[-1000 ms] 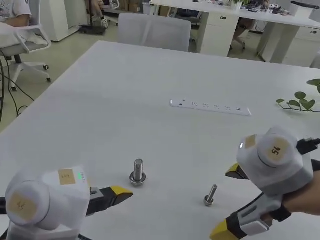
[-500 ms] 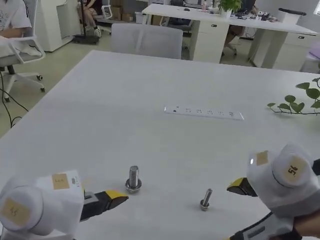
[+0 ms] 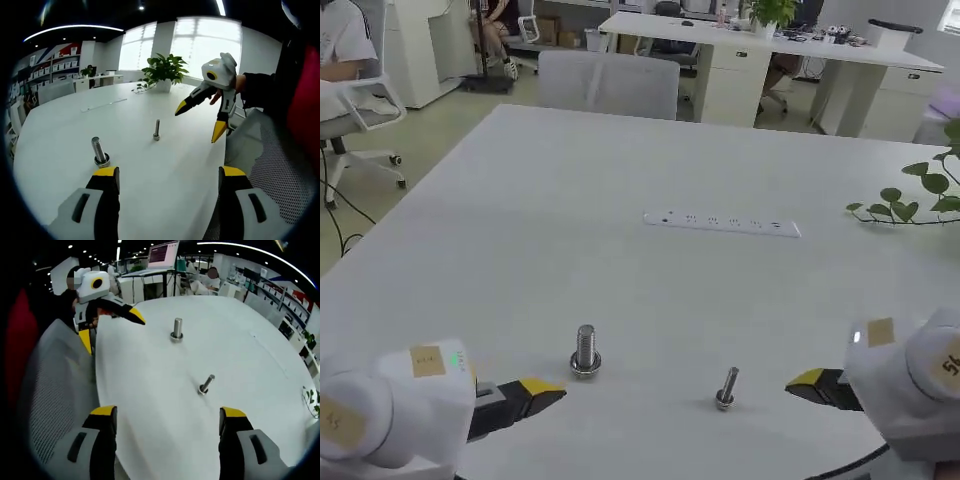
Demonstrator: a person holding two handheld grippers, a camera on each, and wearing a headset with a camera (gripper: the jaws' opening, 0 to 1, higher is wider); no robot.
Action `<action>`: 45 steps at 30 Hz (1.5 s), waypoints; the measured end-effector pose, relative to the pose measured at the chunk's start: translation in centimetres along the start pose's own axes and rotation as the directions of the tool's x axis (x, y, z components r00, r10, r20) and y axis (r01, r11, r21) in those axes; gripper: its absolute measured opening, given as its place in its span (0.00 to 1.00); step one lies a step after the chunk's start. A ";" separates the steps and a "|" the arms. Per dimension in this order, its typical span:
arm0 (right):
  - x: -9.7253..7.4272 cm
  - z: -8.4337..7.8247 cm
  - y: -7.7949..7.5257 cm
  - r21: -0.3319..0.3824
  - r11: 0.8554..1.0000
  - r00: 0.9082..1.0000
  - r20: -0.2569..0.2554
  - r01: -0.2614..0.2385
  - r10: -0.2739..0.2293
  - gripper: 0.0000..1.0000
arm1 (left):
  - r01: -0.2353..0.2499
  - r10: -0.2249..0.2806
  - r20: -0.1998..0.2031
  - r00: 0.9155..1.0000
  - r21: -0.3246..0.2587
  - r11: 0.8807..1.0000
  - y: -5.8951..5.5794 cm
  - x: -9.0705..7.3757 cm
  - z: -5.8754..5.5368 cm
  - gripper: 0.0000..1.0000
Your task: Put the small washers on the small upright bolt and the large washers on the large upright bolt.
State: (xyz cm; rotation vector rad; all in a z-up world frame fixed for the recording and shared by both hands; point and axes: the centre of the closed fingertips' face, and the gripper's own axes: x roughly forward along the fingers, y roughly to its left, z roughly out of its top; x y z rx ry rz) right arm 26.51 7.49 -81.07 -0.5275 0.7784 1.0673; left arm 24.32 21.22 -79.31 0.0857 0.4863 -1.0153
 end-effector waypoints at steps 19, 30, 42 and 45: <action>-0.8 0.6 1.8 0.105 0.994 0.972 0.236 -0.024 -0.001 0.87 | -0.018 0.018 0.022 1.000 -0.033 0.999 -0.3 -1.0 -0.8 0.84; -0.3 0.5 2.2 0.086 0.995 0.948 0.317 -0.041 0.012 0.92 | -0.021 0.023 0.027 0.999 -0.063 0.998 -0.1 -1.2 -1.1 0.85; -0.4 0.7 1.2 0.078 0.997 0.933 0.360 0.004 -0.032 0.97 | -0.018 0.020 0.024 1.000 -0.092 0.996 -0.2 -1.0 -1.7 0.86; -0.2 0.6 1.2 0.077 0.997 0.935 0.353 0.004 -0.031 0.96 | -0.017 0.020 0.024 1.000 -0.094 0.995 -0.2 -0.9 -1.7 0.86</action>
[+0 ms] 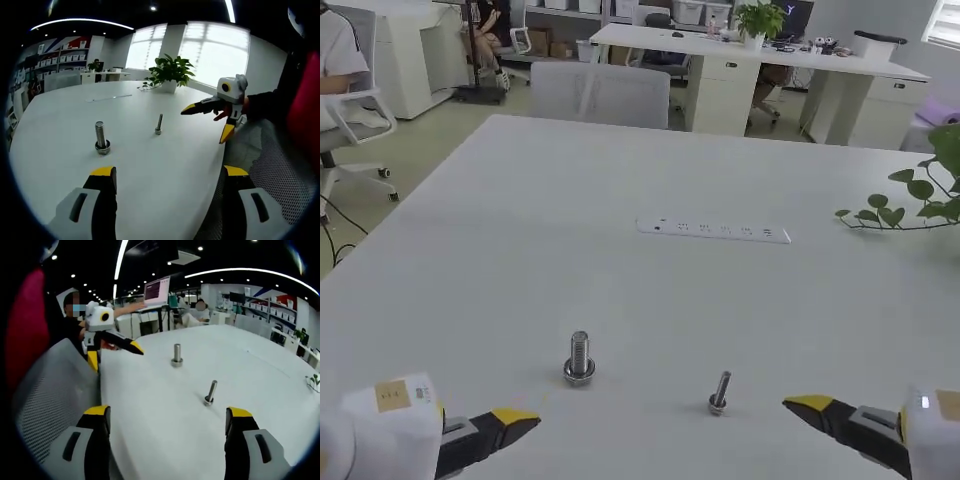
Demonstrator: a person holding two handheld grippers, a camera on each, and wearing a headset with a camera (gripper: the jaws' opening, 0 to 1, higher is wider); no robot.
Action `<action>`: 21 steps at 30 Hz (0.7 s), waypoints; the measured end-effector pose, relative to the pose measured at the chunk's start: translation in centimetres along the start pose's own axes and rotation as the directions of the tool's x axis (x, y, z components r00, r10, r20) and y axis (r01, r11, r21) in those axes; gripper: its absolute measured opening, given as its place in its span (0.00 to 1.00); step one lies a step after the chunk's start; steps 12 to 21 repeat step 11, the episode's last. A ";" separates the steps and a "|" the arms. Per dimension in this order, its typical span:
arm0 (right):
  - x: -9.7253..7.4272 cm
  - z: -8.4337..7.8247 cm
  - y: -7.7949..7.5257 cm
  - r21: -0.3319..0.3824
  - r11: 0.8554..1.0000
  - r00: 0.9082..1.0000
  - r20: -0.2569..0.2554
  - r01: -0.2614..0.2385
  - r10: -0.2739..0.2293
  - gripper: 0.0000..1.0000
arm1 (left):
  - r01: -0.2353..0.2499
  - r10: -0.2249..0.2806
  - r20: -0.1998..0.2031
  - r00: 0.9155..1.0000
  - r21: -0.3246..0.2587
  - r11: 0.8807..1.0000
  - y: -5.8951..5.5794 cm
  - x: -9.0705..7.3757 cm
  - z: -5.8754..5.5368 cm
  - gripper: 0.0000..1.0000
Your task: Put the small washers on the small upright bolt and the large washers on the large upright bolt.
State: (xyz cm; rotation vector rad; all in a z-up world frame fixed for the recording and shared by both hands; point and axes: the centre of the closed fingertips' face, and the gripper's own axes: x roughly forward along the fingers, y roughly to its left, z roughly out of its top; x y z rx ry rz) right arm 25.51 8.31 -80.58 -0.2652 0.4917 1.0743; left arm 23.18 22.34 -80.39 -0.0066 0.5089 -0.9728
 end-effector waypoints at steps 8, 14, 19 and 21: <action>0.1 -0.1 0.2 -0.008 1.000 1.000 -0.007 -0.005 0.005 0.96 | -0.003 0.003 0.004 1.000 -0.012 1.000 0.1 0.0 -0.1 0.87; 0.0 -0.2 0.2 -0.007 1.000 1.000 -0.008 -0.006 0.006 0.96 | -0.001 0.001 0.001 1.000 -0.012 1.000 0.1 0.1 -0.1 0.88; 0.0 -0.2 0.2 -0.007 1.000 1.000 -0.008 -0.006 0.006 0.96 | -0.001 0.001 0.001 1.000 -0.012 1.000 0.1 0.1 -0.1 0.88; 0.0 -0.2 0.2 -0.007 1.000 1.000 -0.008 -0.006 0.006 0.96 | -0.001 0.001 0.001 1.000 -0.012 1.000 0.1 0.1 -0.1 0.88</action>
